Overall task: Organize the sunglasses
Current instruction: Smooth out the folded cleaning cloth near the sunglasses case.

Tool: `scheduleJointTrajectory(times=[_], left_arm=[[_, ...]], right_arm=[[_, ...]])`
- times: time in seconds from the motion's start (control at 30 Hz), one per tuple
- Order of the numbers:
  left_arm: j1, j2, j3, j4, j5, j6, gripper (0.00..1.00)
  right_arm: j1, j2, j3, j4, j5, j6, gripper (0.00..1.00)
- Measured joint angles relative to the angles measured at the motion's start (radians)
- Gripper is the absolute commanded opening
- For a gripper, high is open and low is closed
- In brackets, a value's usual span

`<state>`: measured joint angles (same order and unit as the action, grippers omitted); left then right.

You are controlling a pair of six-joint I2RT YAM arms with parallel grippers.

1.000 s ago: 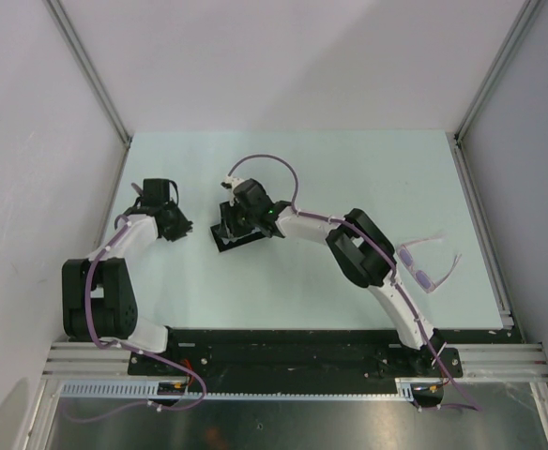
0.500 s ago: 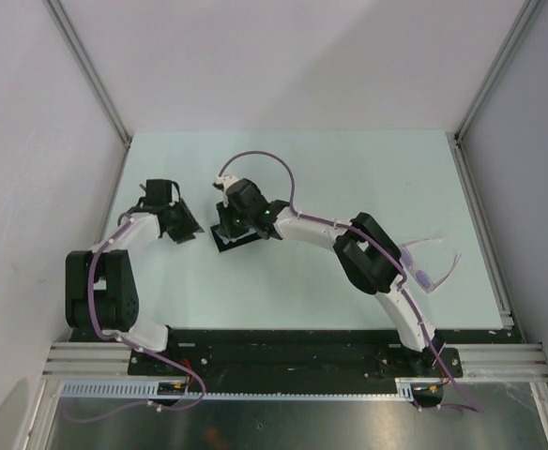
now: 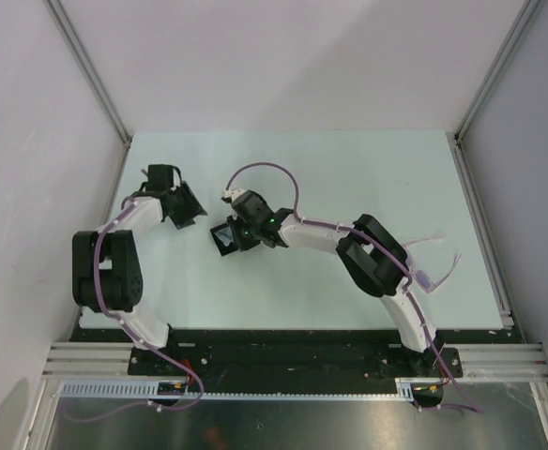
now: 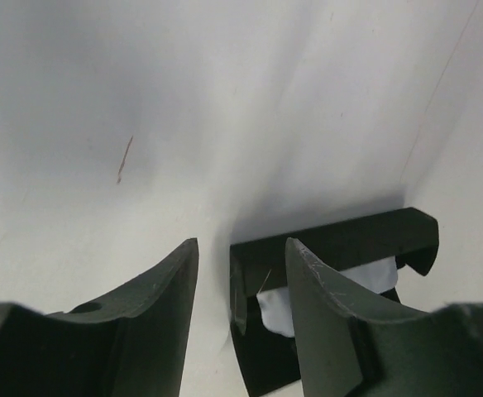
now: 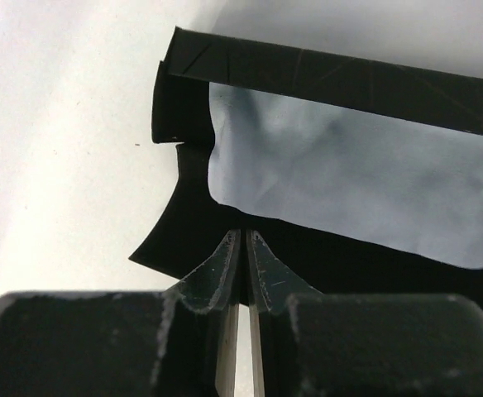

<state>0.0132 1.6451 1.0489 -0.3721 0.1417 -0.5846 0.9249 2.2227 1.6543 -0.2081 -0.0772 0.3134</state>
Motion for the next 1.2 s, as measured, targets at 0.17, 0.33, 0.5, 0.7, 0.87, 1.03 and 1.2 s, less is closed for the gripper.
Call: scheduleJointTrajectory(times=[0.17,0.33,0.5,0.7,0.87,1.03,1.2], left_arm=[[-0.008,0.118,0.074,0.017,0.015,0.012,0.5],[-0.033,0.205,0.092,0.016,0.069,0.034,0.47],[-0.063,0.206,0.088,0.019,0.084,0.051,0.45],[-0.077,0.202,0.077,0.027,0.091,0.054,0.44],[-0.079,0.201,0.076,0.028,0.09,0.053,0.44],[-0.079,0.201,0.076,0.028,0.085,0.052,0.44],[-0.079,0.201,0.076,0.028,0.079,0.051,0.43]], right_arm=[[-0.006,-0.022,-0.001,-0.005,0.023,0.003,0.15],[-0.018,-0.023,-0.001,-0.006,0.028,0.006,0.19],[-0.021,-0.022,0.007,-0.011,0.024,0.002,0.18],[-0.002,-0.003,0.076,-0.023,0.02,-0.018,0.14],[0.008,0.001,0.076,-0.039,0.027,-0.031,0.13],[0.018,0.013,0.076,-0.068,0.036,-0.046,0.12],[0.021,0.039,0.083,-0.072,0.04,-0.053,0.12]])
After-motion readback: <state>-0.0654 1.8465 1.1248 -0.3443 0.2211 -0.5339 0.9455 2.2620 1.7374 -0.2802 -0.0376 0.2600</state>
